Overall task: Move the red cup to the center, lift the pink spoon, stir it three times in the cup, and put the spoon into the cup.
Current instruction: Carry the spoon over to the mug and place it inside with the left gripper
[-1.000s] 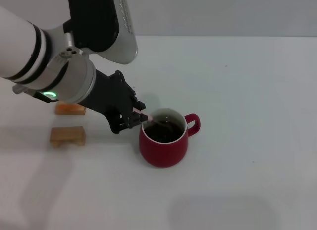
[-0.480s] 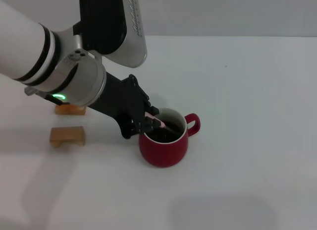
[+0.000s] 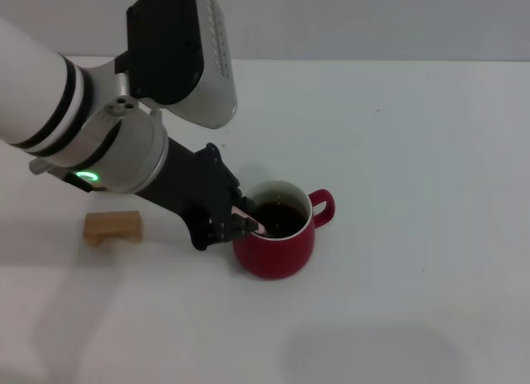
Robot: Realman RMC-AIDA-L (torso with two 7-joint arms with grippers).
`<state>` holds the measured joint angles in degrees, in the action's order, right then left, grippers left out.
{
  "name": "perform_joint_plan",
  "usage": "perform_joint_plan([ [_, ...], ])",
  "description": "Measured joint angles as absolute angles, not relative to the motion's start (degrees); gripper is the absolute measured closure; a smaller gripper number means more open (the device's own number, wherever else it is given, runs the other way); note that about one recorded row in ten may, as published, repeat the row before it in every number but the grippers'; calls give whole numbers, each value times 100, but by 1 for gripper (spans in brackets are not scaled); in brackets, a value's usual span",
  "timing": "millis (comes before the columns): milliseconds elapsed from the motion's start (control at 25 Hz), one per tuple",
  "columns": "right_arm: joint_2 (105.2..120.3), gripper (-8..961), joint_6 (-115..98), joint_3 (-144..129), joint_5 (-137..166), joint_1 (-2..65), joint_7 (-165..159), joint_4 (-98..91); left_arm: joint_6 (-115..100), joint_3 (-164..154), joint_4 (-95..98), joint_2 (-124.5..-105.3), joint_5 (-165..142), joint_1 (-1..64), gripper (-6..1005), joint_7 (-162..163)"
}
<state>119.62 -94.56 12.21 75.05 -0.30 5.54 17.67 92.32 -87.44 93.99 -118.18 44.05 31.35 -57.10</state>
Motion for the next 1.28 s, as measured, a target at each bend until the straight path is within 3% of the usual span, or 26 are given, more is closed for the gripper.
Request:
perform_joint_plan([
  [1280,11952,262,-9488,1222,7497,0,554,1793,8915,-8350,8851,-11799,4061,3628,822,-5770],
])
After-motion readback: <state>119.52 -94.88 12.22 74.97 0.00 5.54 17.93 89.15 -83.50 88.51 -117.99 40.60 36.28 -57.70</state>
